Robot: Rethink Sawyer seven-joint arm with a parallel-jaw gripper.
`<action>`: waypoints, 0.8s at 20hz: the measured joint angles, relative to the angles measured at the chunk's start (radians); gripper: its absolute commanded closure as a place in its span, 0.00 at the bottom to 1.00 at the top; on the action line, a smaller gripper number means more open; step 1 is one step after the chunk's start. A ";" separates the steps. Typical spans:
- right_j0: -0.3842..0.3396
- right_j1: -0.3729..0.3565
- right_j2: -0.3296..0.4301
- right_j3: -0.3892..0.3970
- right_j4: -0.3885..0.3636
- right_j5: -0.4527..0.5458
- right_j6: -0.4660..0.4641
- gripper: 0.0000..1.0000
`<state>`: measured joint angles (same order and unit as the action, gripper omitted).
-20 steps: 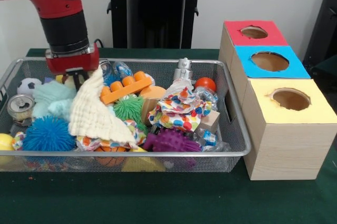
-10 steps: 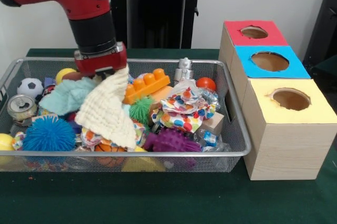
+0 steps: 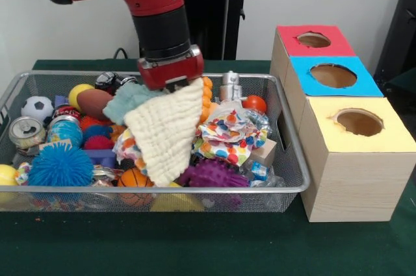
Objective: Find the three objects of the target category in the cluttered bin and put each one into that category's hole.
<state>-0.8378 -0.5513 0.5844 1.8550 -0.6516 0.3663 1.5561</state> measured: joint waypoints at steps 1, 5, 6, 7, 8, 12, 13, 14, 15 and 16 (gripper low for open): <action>0.011 -0.005 0.000 0.007 0.009 -0.002 0.000 1.00; 0.048 -0.026 0.000 0.037 0.047 -0.003 0.000 1.00; 0.053 -0.029 0.000 0.041 0.051 -0.003 0.000 1.00; 0.061 -0.033 0.000 0.047 0.057 -0.003 0.000 1.00; 0.069 -0.037 0.000 0.053 0.063 -0.004 0.000 1.00; 0.093 -0.043 -0.003 0.077 0.082 -0.019 0.000 1.00; 0.098 -0.043 -0.004 0.083 0.085 -0.027 0.000 1.00; 0.102 -0.044 -0.005 0.088 0.088 -0.035 0.000 1.00; 0.105 -0.044 -0.005 0.093 0.090 -0.042 0.000 1.00; 0.108 -0.044 -0.006 0.097 0.092 -0.049 0.000 1.00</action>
<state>-0.7300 -0.5949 0.5785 1.9517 -0.5597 0.3172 1.5561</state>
